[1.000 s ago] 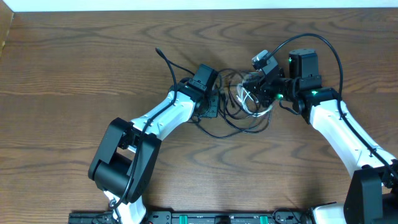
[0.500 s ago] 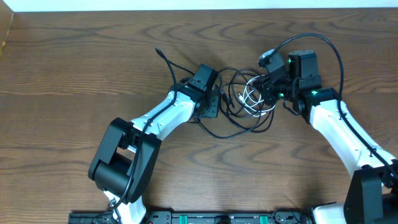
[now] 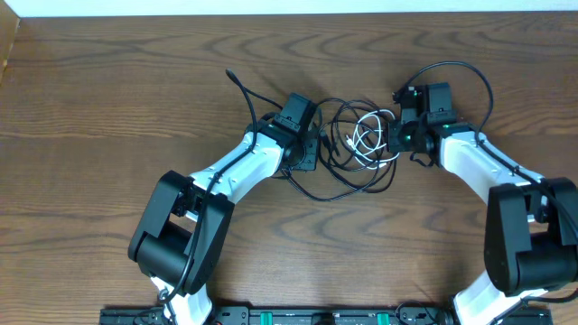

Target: Untangle cables

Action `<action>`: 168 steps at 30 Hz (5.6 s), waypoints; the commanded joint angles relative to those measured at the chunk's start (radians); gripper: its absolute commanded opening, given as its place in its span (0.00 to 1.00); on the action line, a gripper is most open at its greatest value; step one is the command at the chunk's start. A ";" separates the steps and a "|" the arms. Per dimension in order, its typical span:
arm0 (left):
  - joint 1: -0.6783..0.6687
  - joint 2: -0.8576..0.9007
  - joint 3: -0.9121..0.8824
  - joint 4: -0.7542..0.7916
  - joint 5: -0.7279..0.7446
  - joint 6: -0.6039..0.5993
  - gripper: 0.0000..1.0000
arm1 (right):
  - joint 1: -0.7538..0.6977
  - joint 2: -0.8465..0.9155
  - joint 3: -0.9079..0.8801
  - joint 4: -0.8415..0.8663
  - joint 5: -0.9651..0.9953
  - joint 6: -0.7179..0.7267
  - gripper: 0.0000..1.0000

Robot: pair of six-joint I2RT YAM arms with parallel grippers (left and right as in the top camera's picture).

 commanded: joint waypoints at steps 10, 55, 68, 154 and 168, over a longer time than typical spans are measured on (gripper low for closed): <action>0.002 0.008 -0.008 0.000 -0.006 -0.002 0.08 | -0.002 -0.012 0.003 0.068 -0.036 0.030 0.09; -0.001 0.008 -0.008 0.000 -0.002 -0.010 0.08 | -0.016 -0.823 0.012 0.240 -0.144 0.162 0.01; -0.001 0.008 -0.008 0.000 -0.003 -0.021 0.08 | -0.023 -0.664 0.011 -0.030 0.115 0.089 0.01; -0.001 0.008 -0.008 0.004 -0.001 -0.062 0.08 | -0.390 0.023 0.011 0.262 -1.354 0.159 0.01; -0.001 0.008 -0.008 0.032 0.069 -0.061 0.08 | -0.227 0.023 0.025 1.713 -1.143 1.352 0.01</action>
